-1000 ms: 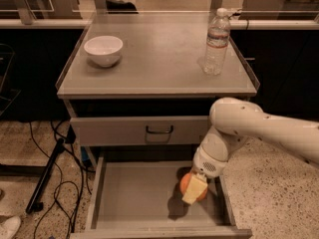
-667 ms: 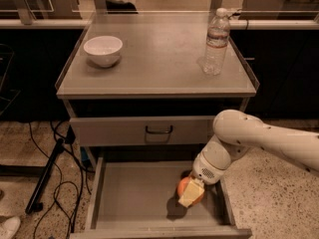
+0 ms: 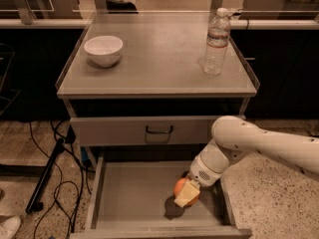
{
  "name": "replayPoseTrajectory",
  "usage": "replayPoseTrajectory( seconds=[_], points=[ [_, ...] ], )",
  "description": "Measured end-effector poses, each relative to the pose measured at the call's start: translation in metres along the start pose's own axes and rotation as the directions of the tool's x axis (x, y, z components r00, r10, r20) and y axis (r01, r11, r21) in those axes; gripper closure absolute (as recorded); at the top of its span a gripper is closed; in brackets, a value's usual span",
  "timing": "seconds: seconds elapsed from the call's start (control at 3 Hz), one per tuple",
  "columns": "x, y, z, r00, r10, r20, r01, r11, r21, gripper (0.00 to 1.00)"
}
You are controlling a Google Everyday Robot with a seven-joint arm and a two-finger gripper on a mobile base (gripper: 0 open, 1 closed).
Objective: Place orange into middle drawer
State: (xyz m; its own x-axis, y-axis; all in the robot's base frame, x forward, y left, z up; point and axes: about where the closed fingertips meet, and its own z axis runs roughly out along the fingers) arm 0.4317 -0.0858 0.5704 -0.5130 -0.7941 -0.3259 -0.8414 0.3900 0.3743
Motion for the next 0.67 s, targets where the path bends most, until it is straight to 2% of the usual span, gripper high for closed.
replayPoseTrajectory(
  seconds=[0.33,0.67],
  points=[
    [-0.010,-0.008,0.016,0.999,0.036,0.035,-0.035,0.9993,-0.016,1.00],
    [-0.033,-0.023,0.051,0.991,0.092,0.096,-0.088,0.9949,-0.049,1.00]
  ],
)
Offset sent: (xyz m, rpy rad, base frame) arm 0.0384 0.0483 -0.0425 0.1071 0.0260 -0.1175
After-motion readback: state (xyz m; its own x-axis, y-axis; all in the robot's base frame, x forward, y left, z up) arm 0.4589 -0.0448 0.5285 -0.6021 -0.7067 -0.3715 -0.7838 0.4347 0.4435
